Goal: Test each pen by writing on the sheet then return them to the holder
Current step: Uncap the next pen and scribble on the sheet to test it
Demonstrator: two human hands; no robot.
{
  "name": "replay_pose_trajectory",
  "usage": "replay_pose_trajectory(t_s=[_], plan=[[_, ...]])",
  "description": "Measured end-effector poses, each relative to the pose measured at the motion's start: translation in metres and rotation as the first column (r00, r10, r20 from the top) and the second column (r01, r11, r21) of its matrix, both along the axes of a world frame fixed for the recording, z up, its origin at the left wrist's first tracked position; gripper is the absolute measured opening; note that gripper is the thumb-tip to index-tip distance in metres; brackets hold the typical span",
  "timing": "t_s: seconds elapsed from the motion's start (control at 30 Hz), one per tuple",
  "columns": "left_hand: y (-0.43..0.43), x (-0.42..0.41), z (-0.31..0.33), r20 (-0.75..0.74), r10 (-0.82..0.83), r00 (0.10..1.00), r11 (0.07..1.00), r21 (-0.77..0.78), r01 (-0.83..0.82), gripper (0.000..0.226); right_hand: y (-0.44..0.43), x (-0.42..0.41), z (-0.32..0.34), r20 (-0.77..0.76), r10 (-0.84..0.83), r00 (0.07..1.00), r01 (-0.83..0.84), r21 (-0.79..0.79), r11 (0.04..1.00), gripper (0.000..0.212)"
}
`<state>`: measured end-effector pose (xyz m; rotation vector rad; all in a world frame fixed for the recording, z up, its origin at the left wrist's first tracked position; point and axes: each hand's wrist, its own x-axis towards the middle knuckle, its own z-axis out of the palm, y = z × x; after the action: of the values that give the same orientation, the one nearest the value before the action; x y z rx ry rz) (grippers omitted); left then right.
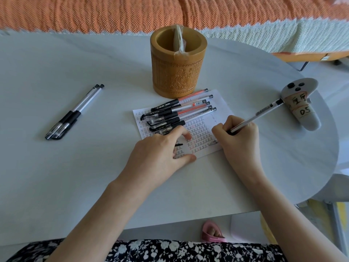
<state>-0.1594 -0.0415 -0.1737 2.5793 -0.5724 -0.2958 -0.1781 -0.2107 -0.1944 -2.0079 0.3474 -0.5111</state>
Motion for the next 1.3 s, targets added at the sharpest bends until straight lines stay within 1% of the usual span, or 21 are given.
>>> replay_pose_trajectory(t_s=[0.3, 0.57, 0.7, 0.8, 0.97, 1.17, 1.3], plan=[[0.0001, 0.0001, 0.0006, -0.016, 0.001, 1.0, 1.0, 0.0, -0.001, 0.04, -0.0016, 0.0, -0.0006, 0.016, -0.019, 1.0, 0.019, 0.012, 1.0, 0.038], [-0.0002, 0.0, 0.0009, -0.016, 0.0, 1.0, 1.0, 0.0, 0.0, 0.041, -0.0007, 0.0011, -0.0027, 0.023, -0.018, 1.0, 0.019, -0.025, 1.0, 0.038], [0.0002, -0.0001, 0.0011, -0.016, 0.0, 1.0, 1.0, 0.002, 0.0, 0.041, -0.0009, 0.0007, -0.0021, 0.023, -0.02, 1.0, 0.021, -0.007, 1.0, 0.036], [0.0002, 0.0, 0.0015, -0.017, -0.003, 1.0, 1.0, 0.004, 0.003, 0.042, 0.0003, -0.0002, 0.0006, 0.013, -0.024, 1.0, 0.024, -0.002, 1.0, 0.033], [0.0004, -0.0002, 0.0019, -0.016, -0.008, 1.0, 1.0, 0.004, 0.008, 0.041, 0.0005, -0.0003, -0.0014, 0.007, -0.013, 1.0, 0.013, -0.008, 1.0, 0.037], [0.0, 0.0002, 0.0018, -0.013, -0.012, 1.0, 1.0, 0.008, 0.012, 0.041, 0.0013, -0.001, -0.0003, -0.011, -0.001, 1.0, 0.001, 0.008, 1.0, 0.035], [0.0003, 0.0002, 0.0012, -0.019, 0.001, 1.0, 1.0, -0.006, -0.001, 0.041, 0.0007, -0.0008, -0.0002, -0.024, -0.002, 1.0, 0.002, -0.011, 1.0, 0.036]])
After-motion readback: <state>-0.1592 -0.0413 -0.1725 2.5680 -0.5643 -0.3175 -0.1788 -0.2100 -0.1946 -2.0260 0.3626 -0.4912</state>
